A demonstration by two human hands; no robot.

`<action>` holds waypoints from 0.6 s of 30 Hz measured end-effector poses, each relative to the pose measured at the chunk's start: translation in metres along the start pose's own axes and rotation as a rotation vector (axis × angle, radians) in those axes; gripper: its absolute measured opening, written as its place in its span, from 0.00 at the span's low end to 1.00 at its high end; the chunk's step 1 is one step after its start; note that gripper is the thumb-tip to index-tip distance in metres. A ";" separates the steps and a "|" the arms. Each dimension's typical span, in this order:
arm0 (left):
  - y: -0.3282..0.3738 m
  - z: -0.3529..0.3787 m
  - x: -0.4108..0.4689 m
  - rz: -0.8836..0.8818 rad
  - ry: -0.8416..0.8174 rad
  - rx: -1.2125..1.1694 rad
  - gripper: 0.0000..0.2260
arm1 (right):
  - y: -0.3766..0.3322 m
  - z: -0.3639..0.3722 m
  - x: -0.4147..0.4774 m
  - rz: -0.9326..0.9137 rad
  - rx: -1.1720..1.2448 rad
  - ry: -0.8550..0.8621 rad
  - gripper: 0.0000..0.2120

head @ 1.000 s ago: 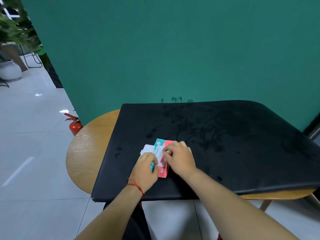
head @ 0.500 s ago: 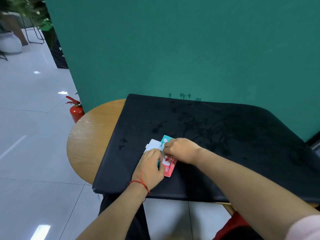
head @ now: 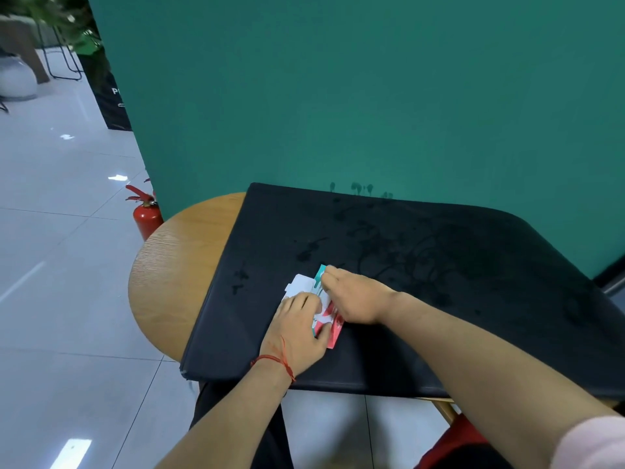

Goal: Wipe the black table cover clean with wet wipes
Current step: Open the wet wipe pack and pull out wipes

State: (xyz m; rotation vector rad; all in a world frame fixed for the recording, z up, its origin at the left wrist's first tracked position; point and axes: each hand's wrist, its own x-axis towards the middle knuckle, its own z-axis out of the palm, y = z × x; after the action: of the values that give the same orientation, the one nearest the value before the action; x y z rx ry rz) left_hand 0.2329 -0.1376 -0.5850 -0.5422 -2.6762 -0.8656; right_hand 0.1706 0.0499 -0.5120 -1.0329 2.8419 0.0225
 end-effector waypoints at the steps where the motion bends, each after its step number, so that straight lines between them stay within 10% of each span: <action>1: 0.000 -0.001 0.000 -0.001 -0.009 -0.003 0.10 | 0.000 -0.005 -0.001 0.044 0.064 0.031 0.05; 18: 0.006 -0.008 -0.004 -0.044 0.005 -0.084 0.21 | 0.009 -0.015 -0.008 0.001 0.254 0.057 0.04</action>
State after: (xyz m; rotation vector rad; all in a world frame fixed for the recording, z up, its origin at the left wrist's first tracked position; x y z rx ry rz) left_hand 0.2397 -0.1391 -0.5771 -0.5013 -2.6661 -0.9939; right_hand 0.1691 0.0609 -0.4966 -0.9913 2.7999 -0.3630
